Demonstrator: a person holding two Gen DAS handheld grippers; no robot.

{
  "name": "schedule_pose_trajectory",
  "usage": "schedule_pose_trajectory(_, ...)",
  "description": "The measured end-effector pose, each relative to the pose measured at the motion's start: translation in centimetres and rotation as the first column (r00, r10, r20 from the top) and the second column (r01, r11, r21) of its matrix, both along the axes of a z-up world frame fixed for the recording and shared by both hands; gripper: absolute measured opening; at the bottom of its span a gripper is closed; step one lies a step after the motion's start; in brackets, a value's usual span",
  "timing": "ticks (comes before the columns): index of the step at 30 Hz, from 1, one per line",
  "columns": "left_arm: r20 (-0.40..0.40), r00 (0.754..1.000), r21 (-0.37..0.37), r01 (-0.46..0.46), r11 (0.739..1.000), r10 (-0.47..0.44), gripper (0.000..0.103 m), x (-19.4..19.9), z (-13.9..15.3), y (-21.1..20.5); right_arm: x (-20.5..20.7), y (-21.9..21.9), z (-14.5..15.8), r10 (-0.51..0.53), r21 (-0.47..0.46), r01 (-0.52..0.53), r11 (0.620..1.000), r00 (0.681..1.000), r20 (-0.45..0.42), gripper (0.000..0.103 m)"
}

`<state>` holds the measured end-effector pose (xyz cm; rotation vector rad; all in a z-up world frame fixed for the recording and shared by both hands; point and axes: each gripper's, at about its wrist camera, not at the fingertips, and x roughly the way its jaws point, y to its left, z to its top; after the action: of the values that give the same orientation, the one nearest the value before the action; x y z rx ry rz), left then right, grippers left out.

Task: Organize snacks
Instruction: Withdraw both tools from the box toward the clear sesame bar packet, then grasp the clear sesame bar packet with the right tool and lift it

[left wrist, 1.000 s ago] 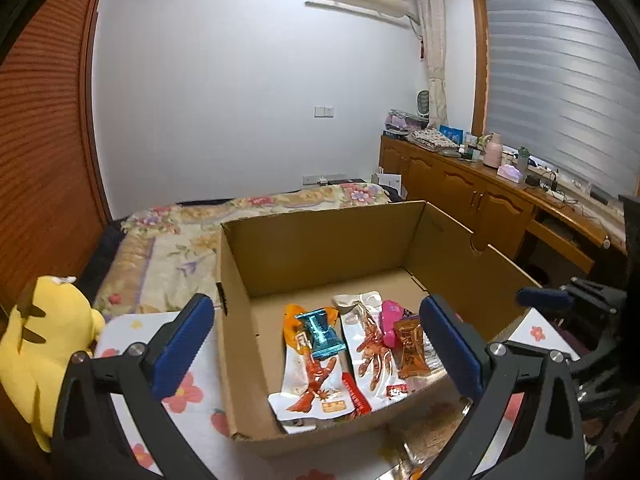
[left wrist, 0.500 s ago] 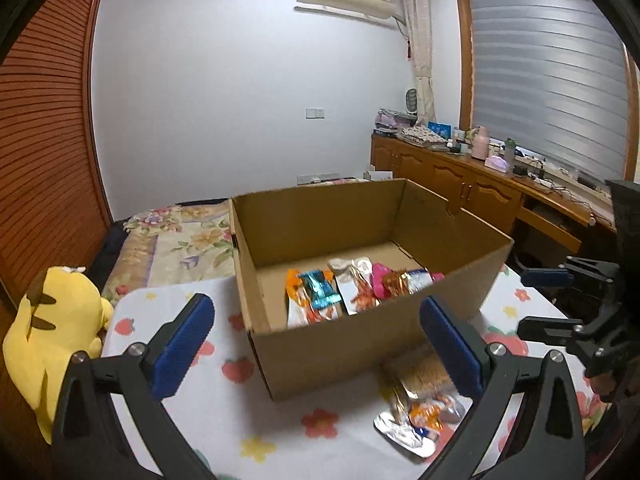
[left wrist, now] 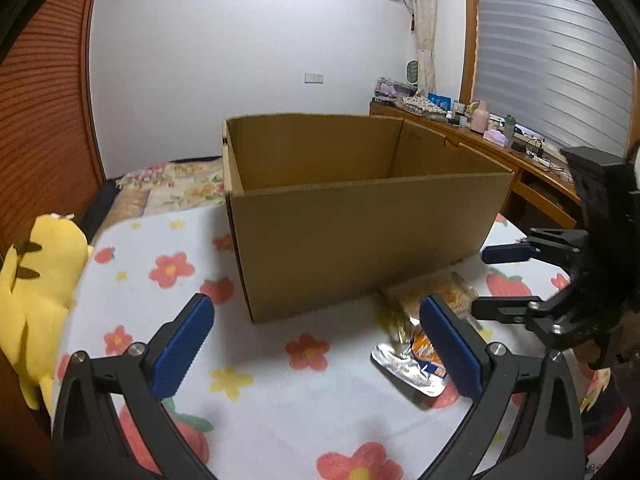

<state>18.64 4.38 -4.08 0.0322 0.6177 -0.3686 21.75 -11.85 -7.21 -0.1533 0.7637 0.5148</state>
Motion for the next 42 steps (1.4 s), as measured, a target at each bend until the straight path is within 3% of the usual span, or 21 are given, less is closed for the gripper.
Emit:
schedule_pose_trajectory(11, -0.011, 1.000, 0.010, 0.021, 1.000, -0.021, 0.103, -0.5, -1.0, -0.5, 3.6, 1.6, -2.5, 0.066, -0.056, -0.071, 0.996, 0.994, -0.082, 0.083)
schedule_pose_trajectory(21, -0.024, 0.999, 0.009, 0.030, 1.000, -0.029, 0.103, -0.7, -1.4, -0.6, 5.6, 1.5, -3.2, 0.144, 0.028, -0.141, 0.990, 0.972, -0.186, 0.085)
schedule_pose_trajectory(25, -0.034, 0.999, 0.010, 0.030, 0.999, -0.030, 0.103, -0.6, -1.6, -0.6, 4.7, 2.0, -3.8, 0.173, -0.005, -0.178, 0.984, 0.965, -0.197, 0.084)
schedule_pose_trajectory(28, -0.044, 0.998, 0.011, 0.034, 0.999, -0.033, 0.103, -0.4, -2.0, -0.8, 4.3, 2.2, -3.8, 0.151, -0.043, -0.160, 0.986, 0.973, -0.173, 0.075)
schedule_pose_trajectory(33, -0.062, 0.996, 0.030, 0.071, 0.997, -0.069, 0.103, -0.6, -2.5, -1.8, 3.9, 1.6, -3.6, 0.150, -0.025, -0.156, 0.988, 0.976, -0.161, 0.060)
schedule_pose_trajectory(42, -0.122, 0.970, 0.099, 0.225, 0.969, -0.212, 0.103, -1.3, -3.3, -5.3, 1.2, -0.1, -2.3, 0.086, 0.006, -0.086, 0.996, 0.992, -0.095, 0.048)
